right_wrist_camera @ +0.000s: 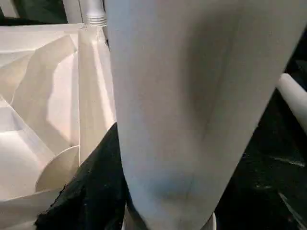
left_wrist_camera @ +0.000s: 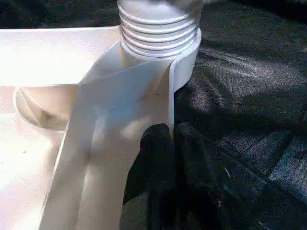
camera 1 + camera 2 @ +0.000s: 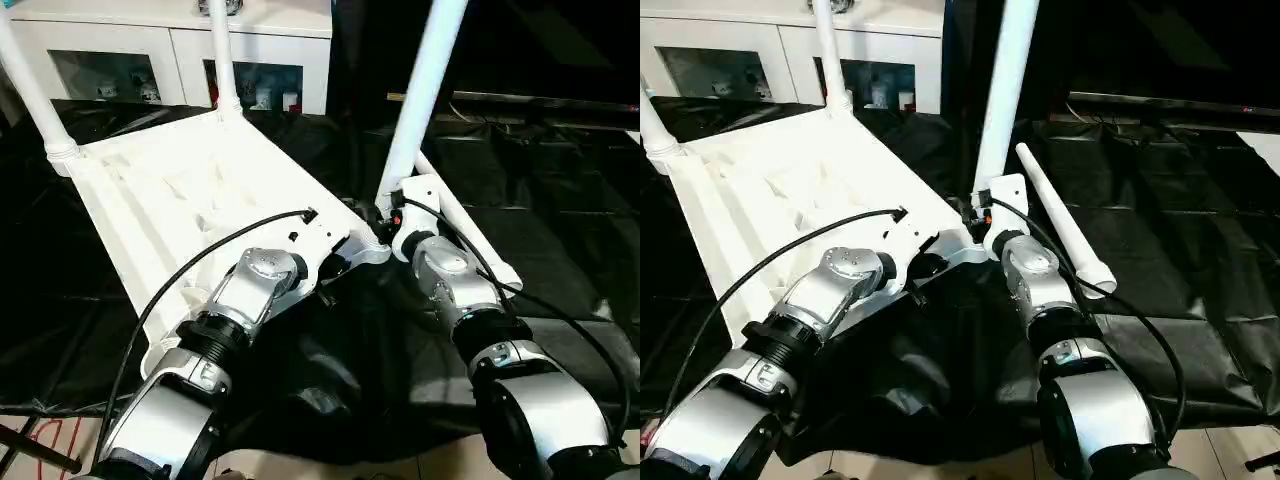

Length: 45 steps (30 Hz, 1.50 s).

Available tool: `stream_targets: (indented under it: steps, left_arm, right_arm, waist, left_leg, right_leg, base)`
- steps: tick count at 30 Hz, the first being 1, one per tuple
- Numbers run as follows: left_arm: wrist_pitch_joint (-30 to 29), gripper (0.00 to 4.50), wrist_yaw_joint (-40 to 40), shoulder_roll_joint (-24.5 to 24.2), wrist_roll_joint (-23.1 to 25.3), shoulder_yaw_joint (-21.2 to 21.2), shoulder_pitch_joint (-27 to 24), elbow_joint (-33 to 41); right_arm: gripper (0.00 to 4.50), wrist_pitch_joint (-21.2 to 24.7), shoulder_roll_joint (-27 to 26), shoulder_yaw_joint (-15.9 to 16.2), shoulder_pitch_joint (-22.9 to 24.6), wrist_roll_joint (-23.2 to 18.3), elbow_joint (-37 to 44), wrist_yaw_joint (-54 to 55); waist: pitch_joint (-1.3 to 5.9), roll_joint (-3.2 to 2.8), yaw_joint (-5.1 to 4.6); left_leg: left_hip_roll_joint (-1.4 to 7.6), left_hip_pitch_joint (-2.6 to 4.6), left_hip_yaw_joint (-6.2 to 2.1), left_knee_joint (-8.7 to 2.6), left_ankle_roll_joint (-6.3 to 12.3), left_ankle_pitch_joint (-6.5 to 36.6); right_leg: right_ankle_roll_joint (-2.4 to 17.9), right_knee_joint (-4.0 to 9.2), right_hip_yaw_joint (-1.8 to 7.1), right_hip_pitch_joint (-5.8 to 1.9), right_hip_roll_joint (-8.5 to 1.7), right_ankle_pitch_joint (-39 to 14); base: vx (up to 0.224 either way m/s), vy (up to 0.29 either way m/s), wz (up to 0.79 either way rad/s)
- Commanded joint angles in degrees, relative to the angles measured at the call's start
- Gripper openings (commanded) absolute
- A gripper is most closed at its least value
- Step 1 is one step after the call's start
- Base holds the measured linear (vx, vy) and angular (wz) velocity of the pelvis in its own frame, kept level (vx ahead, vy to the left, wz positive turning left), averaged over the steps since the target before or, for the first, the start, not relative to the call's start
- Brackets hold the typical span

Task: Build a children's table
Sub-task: Insert table leg to table base

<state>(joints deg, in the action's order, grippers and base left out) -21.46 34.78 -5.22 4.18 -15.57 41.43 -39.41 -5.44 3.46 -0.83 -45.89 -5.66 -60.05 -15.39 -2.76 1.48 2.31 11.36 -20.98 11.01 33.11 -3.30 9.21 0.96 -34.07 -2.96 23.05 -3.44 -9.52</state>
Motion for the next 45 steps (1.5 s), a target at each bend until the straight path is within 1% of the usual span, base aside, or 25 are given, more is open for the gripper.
stream_targets:
  steps: [1, 6, 8, 9, 11, 14, 15, 17, 20, 22, 23, 24, 25, 26, 28, 29, 30, 32, 34, 35, 39, 41, 42, 44, 45]
  left_arm:
    - [1.4, 0.0, -1.5, 0.3, 0.3, 0.8, 3.0, 0.2]
    - [1.7, 0.0, -1.1, 0.1, 0.2, 0.8, 3.2, 0.2]
    - [1.9, 0.0, -0.8, 0.0, 0.3, 0.8, 3.2, 0.3]
    - [1.9, 0.0, -0.7, 0.0, 0.3, 0.8, 3.1, 0.3]
    - [1.9, 0.0, -0.6, -0.1, 0.3, 0.7, 3.1, 0.5]
    - [2.9, 0.0, 0.5, -0.5, 0.2, 0.4, 2.8, 0.9]
    - [2.9, 0.0, 0.7, -0.6, 0.2, 0.3, 2.7, 1.0]
    - [4.6, 0.0, 2.1, -1.1, 0.0, 0.0, 2.2, 1.7]
    - [6.0, 0.0, 4.1, -1.7, -0.3, -0.5, 1.4, 2.7]
    - [6.3, 0.0, 5.3, -2.3, -0.6, -0.7, 0.6, 3.8]
    - [6.6, 0.0, 5.7, -2.5, -0.6, -0.8, 0.4, 4.1]
    - [6.7, 0.0, 6.2, -2.7, -0.7, -0.8, 0.2, 4.4]
    - [7.1, 0.0, 6.8, -2.9, -0.8, -0.9, 0.0, 4.6]
    - [7.4, 0.0, 7.7, -3.3, -1.0, -1.0, -0.4, 5.2]
    - [8.0, 0.0, 8.6, -3.7, -1.1, -1.2, -0.7, 5.4]
    - [8.1, 0.0, 9.1, -4.0, -1.2, -1.1, -0.9, 5.6]
    - [8.1, 0.0, 9.4, -4.2, -1.3, -1.1, -1.0, 5.7]
    - [8.5, 0.0, 10.9, -5.0, -1.6, -1.2, -1.3, 6.1]
    - [8.9, 0.0, 11.9, -5.4, -1.7, -1.3, -1.5, 6.4]
    - [9.0, 0.0, 12.6, -5.7, -1.8, -1.3, -1.7, 6.7]
    - [10.0, 0.0, 16.2, -7.8, -2.1, -1.5, -2.7, 8.0]
    - [10.0, 0.0, 16.7, -8.1, -2.1, -1.5, -2.8, 8.1]
    - [10.4, 0.0, 17.5, -8.6, -2.2, -1.6, -3.0, 8.4]
    - [10.8, 0.0, 19.1, -9.4, -2.3, -1.9, -3.5, 9.0]
    - [11.1, 0.0, 20.8, -10.2, -2.7, -2.1, -4.1, 9.9]
  right_arm:
    - [1.89, 3.0, -1.6, 3.2, 2.7, 2.6, -5.8, -1.8]
    - [1.89, 2.5, -1.4, 2.9, 2.4, 2.6, -6.2, -2.7]
    - [2.45, 2.5, -1.4, 2.2, 2.1, 2.4, -6.3, -3.5]
    - [2.45, 2.5, -1.4, 2.2, 2.1, 2.3, -6.3, -3.6]
    - [2.68, 2.4, -1.4, 1.8, 2.0, 2.3, -6.5, -3.9]
    - [2.86, 1.9, -1.3, 1.4, 1.7, 2.3, -6.6, -4.7]
    - [3.05, 1.8, -1.3, 1.4, 1.6, 2.3, -6.5, -4.9]
    - [3.11, 1.4, -1.0, 1.4, 1.5, 2.3, -6.1, -5.7]
    - [3.49, 0.7, -0.5, 1.3, 1.4, 2.4, -5.4, -7.2]
    - [3.56, 0.1, 0.3, 1.5, 1.5, 2.5, -4.1, -8.9]
    - [3.63, -0.1, 0.5, 1.6, 1.5, 2.5, -3.7, -9.4]
    - [3.79, -0.2, 0.8, 1.8, 1.7, 2.6, -3.1, -9.9]
    - [3.9, -0.1, 1.2, 2.0, 1.8, 2.7, -2.4, -10.6]
    - [3.96, 0.2, 2.1, 2.5, 2.2, 2.7, -0.7, -12.6]
    - [3.96, 0.3, 2.7, 2.8, 2.6, 2.7, 0.6, -14.4]
    - [3.96, 0.8, 3.4, 3.0, 3.2, 2.4, 2.4, -16.8]
    - [3.96, 1.1, 3.7, 3.1, 3.6, 2.2, 3.4, -18.1]
    - [3.96, 2.1, 5.1, 3.7, 5.0, 1.3, 6.8, -22.1]
    - [3.96, 2.5, 6.0, 4.0, 5.8, 1.0, 8.7, -24.2]
    - [3.96, 3.1, 6.8, 4.3, 6.6, 0.5, 10.5, -26.1]
    - [3.96, 5.7, 10.6, 5.5, 10.4, -1.3, 18.5, -32.8]
    - [3.96, 6.2, 11.0, 5.5, 10.9, -1.3, 19.5, -33.5]
    - [3.96, 6.8, 11.6, 5.6, 11.5, -1.3, 21.0, -34.3]
    - [3.96, 7.6, 12.6, 5.9, 12.4, -1.0, 22.9, -35.6]
    - [3.96, 8.4, 13.4, 6.4, 13.2, -1.0, 24.4, -37.0]
  waist:
    - [3.13, -0.79, 0.07]
    - [3.08, -0.83, -0.07]
    - [3.07, -0.87, -0.08]
    - [3.04, -0.85, -0.11]
    - [3.08, -0.83, -0.13]
    - [3.03, -0.82, -0.25]
    - [3.06, -0.81, -0.25]
    - [3.08, -0.73, -0.27]
    - [3.2, -0.78, -0.23]
    - [3.26, -0.82, -0.11]
    - [3.29, -0.85, 0.01]
    - [3.48, -0.77, 0.08]
    - [3.66, -0.92, 0.29]
    - [3.75, -0.88, 0.25]
    - [4.11, -0.9, 0.57]
    - [4.14, -0.94, 0.73]
    - [3.99, -0.89, 0.92]
    - [3.85, -0.76, 1.23]
    - [3.82, -0.89, 1.48]
    - [3.69, -0.78, 1.56]
    - [3.46, -0.87, 1.99]
    - [3.61, -0.9, 2.21]
    - [3.63, -1.07, 2.23]
    - [3.63, -0.91, 2.44]
    - [3.72, -0.99, 2.55]
  left_leg:
    - [1.64, 1.02, -1.36, -4.07, -0.72, 23.6]
    - [1.59, 1.07, -1.42, -4.07, -0.57, 24.4]
    - [1.61, 0.99, -1.42, -4.1, -0.5, 24.3]
    - [1.62, 1.0, -1.42, -4.11, -0.47, 24.5]
    - [1.6, 0.97, -1.41, -4.06, -0.47, 24.4]
    - [1.58, 0.65, -1.5, -4.17, -0.28, 24.1]
    - [1.64, 0.7, -1.49, -4.19, -0.18, 23.8]
    - [1.62, 0.79, -1.39, -4.12, -0.07, 23.8]
    - [1.74, 0.51, -1.33, -4.18, 0.12, 22.2]
    - [1.78, 0.59, -1.19, -4.09, 0.41, 21.3]
    - [1.87, 0.63, -1.09, -4.02, 0.64, 20.5]
    - [1.84, 0.43, -1.02, -3.9, 0.95, 18.9]
    - [1.94, 0.38, -0.92, -3.84, 1.39, 16.7]
    - [1.94, 0.24, -0.87, -3.71, 1.69, 15.6]
    - [1.86, -0.09, -0.7, -3.31, 3.18, 11.6]
    - [1.82, -0.23, -0.6, -3.13, 4.37, 9.4]
    - [1.82, -0.29, -0.54, -3.07, 5.26, 8.8]
    - [1.83, -0.22, -0.47, -3.09, 5.71, 9.6]
    - [2.04, 0.01, -0.5, -3.14, 5.3, 10.1]
    - [2.04, 0.03, -0.49, -3.21, 4.86, 10.7]
    - [2.2, 0.33, -0.38, -3.3, 3.85, 12.2]
    - [2.2, 0.24, -0.43, -3.28, 3.54, 11.9]
    - [2.15, 0.23, -0.46, -3.26, 3.26, 11.8]
    - [2.12, 0.17, -0.5, -3.24, 3.06, 11.6]
    - [2.22, 0.25, -0.51, -3.21, 3.14, 11.1]
  right_leg:
    - [9.1, 5.41, 2.01, -1.49, -4.19, -23.5]
    - [8.6, 5.65, 1.95, -1.35, -4.24, -25.4]
    - [8.6, 5.64, 1.97, -1.36, -4.23, -25.2]
    - [8.6, 5.65, 1.95, -1.31, -4.2, -25.2]
    - [8.8, 5.7, 2.0, -1.33, -4.31, -25.3]
    - [8.5, 5.7, 1.92, -1.52, -4.37, -25.9]
    - [8.5, 5.69, 1.93, -1.48, -4.38, -25.8]
    - [8.7, 5.74, 1.98, -1.35, -4.34, -25.6]
    - [9.6, 5.35, 2.09, -1.6, -4.34, -22.7]
    - [10.4, 5.18, 2.16, -1.62, -4.33, -20.7]
    - [11.1, 5.03, 2.25, -1.64, -4.36, -19.1]
    - [11.9, 4.66, 2.28, -1.99, -4.36, -16.5]
    - [12.6, 4.32, 2.27, -2.13, -4.35, -13.4]
    - [13.1, 4.04, 2.28, -2.26, -4.31, -11.6]
    - [14.1, 3.31, 2.27, -2.61, -4.2, -5.4]
    - [15.0, 2.97, 2.23, -2.65, -4.19, -2.1]
    - [15.3, 2.93, 2.18, -2.71, -4.18, -1.3]
    - [15.1, 3.21, 2.14, -2.78, -4.22, -3.0]
    - [14.8, 3.25, 2.15, -2.62, -4.29, -4.6]
    - [14.6, 3.45, 2.11, -2.67, -4.22, -5.9]
    - [13.4, 3.79, 2.17, -2.42, -4.18, -8.9]
    - [13.1, 3.62, 2.16, -2.48, -4.25, -9.1]
    - [13.1, 3.59, 2.16, -2.43, -4.27, -9.3]
    - [12.5, 3.58, 2.14, -2.56, -4.25, -9.3]
    - [12.6, 3.44, 2.15, -2.51, -4.25, -8.5]
  base:
    - [0.0, 0.0, 0.0]
    - [0.0, 0.0, 0.0]
    - [0.0, 0.0, 0.0]
    - [0.0, 0.0, 0.0]
    - [0.0, 0.0, 0.0]
    - [0.0, 0.0, 0.0]
    - [0.0, 0.0, 0.0]
    - [0.0, 0.0, 0.0]
    - [0.0, 0.0, 0.0]
    - [0.0, 0.0, 0.0]
    - [0.0, 0.0, 0.0]
    - [0.0, 0.0, 0.0]
    - [0.0, 0.0, 0.0]
    - [0.0, 0.0, 0.0]
    - [0.0, 0.0, 0.0]
    - [0.0, 0.0, 0.0]
    - [0.0, 0.0, 0.0]
    - [0.0, 0.0, 0.0]
    - [0.0, 0.0, 0.0]
    - [0.0, 0.0, 0.0]
    - [0.0, 0.0, 0.0]
    - [0.0, 0.0, 0.0]
    - [0.0, 0.0, 0.0]
    - [0.0, 0.0, 0.0]
    - [0.0, 0.0, 0.0]
